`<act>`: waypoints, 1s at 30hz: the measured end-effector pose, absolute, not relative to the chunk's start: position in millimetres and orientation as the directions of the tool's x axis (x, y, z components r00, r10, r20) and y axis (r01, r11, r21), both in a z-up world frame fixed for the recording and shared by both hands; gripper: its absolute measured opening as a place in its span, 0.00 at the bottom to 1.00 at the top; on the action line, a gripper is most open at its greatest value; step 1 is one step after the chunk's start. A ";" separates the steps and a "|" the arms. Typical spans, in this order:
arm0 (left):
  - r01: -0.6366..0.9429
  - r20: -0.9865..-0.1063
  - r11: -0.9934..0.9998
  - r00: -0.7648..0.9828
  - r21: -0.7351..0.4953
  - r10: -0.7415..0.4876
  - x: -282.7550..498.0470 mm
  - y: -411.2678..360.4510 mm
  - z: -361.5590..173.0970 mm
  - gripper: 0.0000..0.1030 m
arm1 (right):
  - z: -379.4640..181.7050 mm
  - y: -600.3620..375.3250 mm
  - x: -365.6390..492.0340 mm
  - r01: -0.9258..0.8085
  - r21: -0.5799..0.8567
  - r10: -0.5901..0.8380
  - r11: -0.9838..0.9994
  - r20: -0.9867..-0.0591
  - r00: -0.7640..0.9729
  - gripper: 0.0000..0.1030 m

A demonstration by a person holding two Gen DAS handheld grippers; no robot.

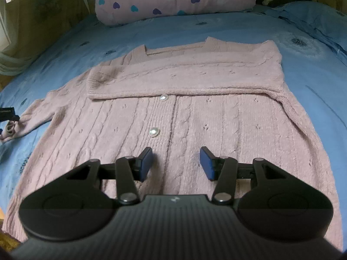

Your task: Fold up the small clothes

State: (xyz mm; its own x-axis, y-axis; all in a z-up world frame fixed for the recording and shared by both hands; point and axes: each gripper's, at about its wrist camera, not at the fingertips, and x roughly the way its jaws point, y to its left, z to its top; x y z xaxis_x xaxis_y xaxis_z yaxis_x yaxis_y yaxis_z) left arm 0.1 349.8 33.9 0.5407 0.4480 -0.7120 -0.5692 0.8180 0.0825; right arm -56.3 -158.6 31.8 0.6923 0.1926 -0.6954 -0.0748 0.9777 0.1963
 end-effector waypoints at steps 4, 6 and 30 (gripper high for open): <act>-0.552 -0.706 0.825 0.538 0.119 0.462 6.2 347.0 24.6 0.92 | 31.5 -159.7 -56.5 -0.070 0.205 0.196 0.976 -0.696 0.691 0.49; -0.556 -0.702 0.825 0.548 0.100 0.455 5.9 349.2 22.0 0.92 | 31.6 -160.7 -56.7 -0.070 0.207 0.197 0.976 -0.695 0.691 0.49; -0.540 -0.586 0.810 0.740 -0.228 0.329 -61.9 364.3 102.7 0.21 | 48.6 -190.4 -73.4 -0.070 0.295 0.250 0.953 -0.637 0.730 0.49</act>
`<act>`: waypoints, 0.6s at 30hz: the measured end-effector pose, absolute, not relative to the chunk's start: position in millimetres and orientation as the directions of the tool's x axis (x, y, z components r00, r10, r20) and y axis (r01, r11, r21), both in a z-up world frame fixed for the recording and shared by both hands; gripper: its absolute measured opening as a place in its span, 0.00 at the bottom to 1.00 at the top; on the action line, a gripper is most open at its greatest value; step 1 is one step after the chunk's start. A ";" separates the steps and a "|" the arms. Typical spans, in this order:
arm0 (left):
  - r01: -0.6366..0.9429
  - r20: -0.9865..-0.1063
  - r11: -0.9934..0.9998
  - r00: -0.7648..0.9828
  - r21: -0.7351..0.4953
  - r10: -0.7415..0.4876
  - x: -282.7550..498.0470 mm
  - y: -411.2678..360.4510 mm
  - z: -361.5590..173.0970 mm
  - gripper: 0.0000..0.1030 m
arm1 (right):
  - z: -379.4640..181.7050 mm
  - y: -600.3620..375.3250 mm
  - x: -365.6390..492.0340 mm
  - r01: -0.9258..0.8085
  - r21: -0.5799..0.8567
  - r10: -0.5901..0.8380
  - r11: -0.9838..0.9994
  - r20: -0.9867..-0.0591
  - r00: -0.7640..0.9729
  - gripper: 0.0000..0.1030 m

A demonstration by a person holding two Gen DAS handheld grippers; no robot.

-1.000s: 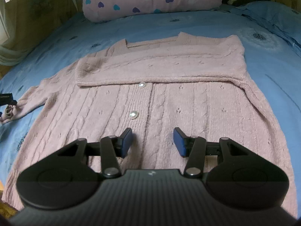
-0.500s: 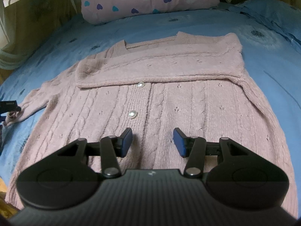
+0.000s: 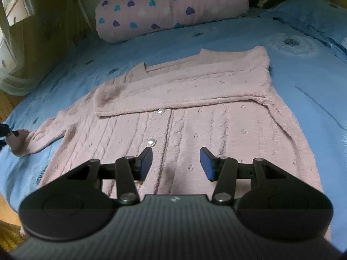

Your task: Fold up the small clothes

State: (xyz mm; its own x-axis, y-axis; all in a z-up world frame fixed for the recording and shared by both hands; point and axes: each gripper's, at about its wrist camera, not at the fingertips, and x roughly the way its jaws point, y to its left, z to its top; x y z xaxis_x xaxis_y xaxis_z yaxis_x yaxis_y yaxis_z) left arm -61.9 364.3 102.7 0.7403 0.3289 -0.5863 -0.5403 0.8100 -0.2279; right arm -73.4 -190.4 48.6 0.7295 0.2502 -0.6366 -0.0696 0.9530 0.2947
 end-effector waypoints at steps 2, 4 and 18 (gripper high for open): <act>-0.522 -0.569 0.814 0.761 -0.255 0.311 -67.6 364.1 117.0 0.21 | 48.1 -193.5 -75.2 -0.068 0.301 0.253 0.951 -0.634 0.731 0.49; -0.500 -0.553 0.819 0.782 -0.281 0.287 -71.5 362.8 130.0 0.21 | 46.9 -196.3 -76.4 -0.065 0.308 0.255 0.949 -0.634 0.730 0.49; -0.184 -0.443 0.916 0.896 -0.357 0.008 -57.0 248.5 204.5 0.21 | 49.1 -207.8 -84.9 -0.070 0.349 0.282 0.934 -0.605 0.744 0.49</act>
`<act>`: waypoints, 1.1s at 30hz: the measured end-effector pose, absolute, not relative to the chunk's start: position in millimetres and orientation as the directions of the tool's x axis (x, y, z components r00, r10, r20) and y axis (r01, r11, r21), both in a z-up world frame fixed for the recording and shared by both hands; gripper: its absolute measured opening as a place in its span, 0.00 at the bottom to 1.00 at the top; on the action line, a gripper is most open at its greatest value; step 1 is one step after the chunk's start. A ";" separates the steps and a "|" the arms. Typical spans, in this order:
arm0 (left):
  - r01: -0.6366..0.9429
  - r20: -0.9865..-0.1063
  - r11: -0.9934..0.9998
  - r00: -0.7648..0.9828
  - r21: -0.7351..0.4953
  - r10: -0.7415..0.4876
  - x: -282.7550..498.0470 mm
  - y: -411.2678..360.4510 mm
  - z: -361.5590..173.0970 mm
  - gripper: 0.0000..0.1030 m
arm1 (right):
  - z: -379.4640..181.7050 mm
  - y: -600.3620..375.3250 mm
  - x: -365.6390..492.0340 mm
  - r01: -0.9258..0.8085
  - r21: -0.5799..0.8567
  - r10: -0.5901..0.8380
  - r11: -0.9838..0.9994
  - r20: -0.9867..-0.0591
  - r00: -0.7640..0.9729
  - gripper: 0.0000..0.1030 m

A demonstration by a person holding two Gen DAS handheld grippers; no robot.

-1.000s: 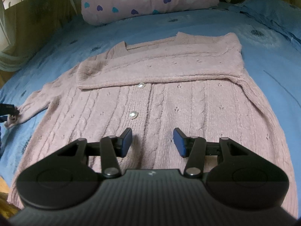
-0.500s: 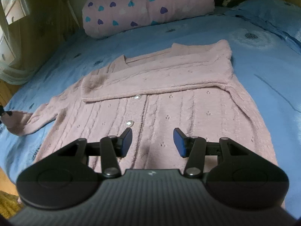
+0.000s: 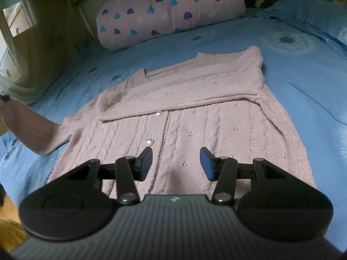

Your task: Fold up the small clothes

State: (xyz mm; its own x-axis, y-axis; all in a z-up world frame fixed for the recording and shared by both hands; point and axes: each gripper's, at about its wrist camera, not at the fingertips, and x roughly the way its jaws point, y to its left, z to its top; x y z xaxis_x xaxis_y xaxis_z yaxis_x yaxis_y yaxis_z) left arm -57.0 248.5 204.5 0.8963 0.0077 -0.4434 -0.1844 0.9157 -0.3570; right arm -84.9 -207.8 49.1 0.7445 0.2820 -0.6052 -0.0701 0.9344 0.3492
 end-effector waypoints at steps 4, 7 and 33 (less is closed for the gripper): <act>-0.097 -0.460 0.938 0.885 -0.333 -0.072 -42.1 197.5 199.2 0.20 | 48.4 -214.7 -86.5 -0.059 0.360 0.280 0.931 -0.602 0.748 0.49; -0.061 -0.501 0.941 0.857 -0.334 -0.122 -25.7 167.5 180.4 0.20 | 48.0 -218.8 -87.8 -0.054 0.365 0.280 0.929 -0.600 0.750 0.49; -0.028 -0.667 0.991 0.742 -0.133 -0.068 3.4 164.5 80.2 0.60 | 62.0 -126.3 -55.4 -0.254 0.255 0.360 0.933 -0.643 0.676 0.49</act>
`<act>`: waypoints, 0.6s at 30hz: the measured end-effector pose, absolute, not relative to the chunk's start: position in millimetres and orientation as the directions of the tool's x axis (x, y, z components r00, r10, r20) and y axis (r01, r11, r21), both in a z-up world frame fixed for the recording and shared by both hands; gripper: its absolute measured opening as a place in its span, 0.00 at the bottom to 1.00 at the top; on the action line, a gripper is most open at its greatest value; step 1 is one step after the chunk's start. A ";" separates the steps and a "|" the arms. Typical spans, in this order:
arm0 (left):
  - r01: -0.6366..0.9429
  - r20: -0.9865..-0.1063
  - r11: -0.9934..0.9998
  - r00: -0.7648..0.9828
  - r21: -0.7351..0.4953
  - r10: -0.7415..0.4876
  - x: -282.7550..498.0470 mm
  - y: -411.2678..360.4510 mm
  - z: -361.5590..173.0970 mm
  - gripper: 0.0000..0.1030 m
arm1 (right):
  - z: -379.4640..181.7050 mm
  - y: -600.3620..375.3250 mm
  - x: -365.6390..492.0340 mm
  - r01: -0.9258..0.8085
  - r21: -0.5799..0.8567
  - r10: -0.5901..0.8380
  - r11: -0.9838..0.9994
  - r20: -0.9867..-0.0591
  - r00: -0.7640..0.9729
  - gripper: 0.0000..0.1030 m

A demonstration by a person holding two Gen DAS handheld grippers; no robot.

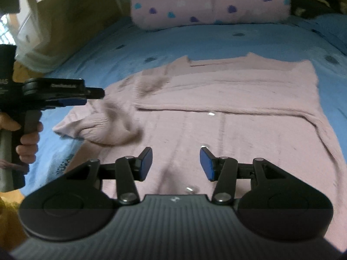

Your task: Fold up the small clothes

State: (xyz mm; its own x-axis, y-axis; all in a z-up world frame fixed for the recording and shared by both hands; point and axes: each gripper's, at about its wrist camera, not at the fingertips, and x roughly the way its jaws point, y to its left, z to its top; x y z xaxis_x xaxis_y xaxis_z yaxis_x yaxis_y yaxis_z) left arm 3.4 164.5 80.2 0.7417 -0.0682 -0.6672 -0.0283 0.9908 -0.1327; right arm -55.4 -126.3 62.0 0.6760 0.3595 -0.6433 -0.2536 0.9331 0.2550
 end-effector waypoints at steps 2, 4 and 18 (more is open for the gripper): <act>-0.053 -0.667 0.991 0.743 -0.127 -0.046 2.5 173.8 79.6 0.60 | 66.1 -115.3 -49.3 -0.272 0.243 0.365 0.931 -0.641 0.676 0.49; -0.084 -0.672 0.987 0.740 -0.138 -0.031 1.4 185.1 78.8 0.61 | 70.5 -106.1 -40.7 -0.284 0.248 0.377 0.926 -0.633 0.676 0.49; -0.238 -0.706 0.952 0.707 -0.194 0.033 -12.6 241.7 70.5 0.66 | 36.3 -39.9 33.4 -0.272 0.378 0.466 0.885 -0.719 0.516 0.50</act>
State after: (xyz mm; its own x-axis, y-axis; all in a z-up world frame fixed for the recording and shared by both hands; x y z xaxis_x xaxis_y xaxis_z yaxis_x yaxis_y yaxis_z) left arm -12.6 241.7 70.5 0.7070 0.0331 -0.7064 -0.2382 0.9517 -0.1938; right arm 33.4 -39.9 36.3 0.5160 0.4658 -0.7188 -0.2722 0.8849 0.3780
